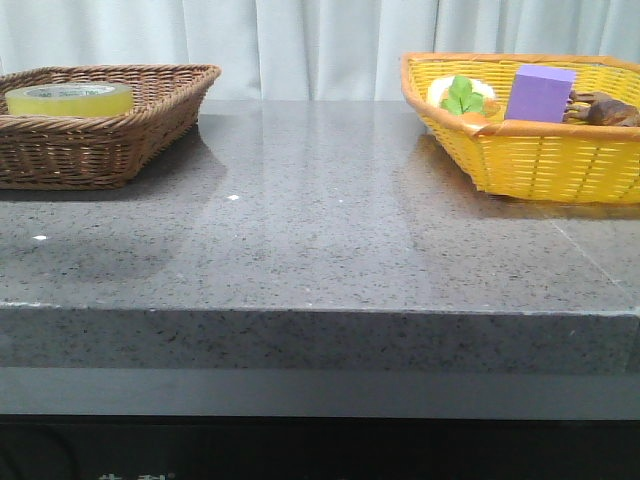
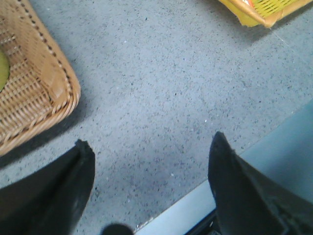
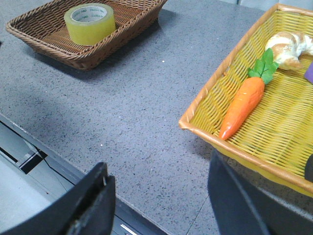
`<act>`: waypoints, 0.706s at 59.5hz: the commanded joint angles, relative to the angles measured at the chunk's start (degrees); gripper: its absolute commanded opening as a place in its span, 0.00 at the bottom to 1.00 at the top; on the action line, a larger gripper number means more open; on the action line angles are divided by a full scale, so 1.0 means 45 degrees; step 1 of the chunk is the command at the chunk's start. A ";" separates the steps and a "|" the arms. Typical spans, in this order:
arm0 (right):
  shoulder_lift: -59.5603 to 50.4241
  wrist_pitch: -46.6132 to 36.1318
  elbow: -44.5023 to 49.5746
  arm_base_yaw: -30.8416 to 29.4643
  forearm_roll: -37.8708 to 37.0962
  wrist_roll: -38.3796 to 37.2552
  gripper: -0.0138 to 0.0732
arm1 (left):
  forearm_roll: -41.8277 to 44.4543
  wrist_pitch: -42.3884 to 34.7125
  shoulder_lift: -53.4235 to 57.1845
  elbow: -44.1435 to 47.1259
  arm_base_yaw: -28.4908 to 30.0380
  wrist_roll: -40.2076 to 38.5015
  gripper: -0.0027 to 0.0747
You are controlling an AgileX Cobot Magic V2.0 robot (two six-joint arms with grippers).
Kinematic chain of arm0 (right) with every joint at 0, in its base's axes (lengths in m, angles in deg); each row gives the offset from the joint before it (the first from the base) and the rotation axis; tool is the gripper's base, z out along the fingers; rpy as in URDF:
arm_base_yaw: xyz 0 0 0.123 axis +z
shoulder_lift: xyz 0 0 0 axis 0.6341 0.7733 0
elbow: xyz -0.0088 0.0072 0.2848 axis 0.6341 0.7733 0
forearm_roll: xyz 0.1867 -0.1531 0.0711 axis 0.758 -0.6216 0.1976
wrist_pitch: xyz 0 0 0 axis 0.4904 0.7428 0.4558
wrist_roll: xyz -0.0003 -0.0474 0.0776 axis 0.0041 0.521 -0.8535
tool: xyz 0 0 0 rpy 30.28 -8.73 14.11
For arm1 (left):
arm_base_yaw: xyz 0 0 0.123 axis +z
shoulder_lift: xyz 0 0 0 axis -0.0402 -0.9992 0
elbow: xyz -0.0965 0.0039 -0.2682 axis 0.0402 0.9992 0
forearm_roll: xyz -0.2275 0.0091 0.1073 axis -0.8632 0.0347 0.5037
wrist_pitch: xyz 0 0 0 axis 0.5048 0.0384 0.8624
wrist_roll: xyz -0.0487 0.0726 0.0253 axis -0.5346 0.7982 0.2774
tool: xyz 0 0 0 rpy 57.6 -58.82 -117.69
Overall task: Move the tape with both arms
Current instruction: 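Open the left gripper and raise it out of the brown basket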
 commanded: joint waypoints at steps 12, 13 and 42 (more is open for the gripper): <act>-0.0003 -0.0567 -0.0306 -0.0031 0.0113 0.0077 0.67 | -0.0087 -0.3103 0.3416 0.3249 -0.0126 -0.0112 0.67; -0.0003 -0.0567 -0.0306 -0.0031 0.0113 0.0077 0.67 | -0.0087 -0.3173 0.3543 0.3376 -0.0126 -0.0112 0.67; -0.0003 -0.0514 -0.0306 -0.0031 0.0113 0.0077 0.62 | 0.0259 -0.3673 0.4698 0.4395 -0.0126 0.0015 0.65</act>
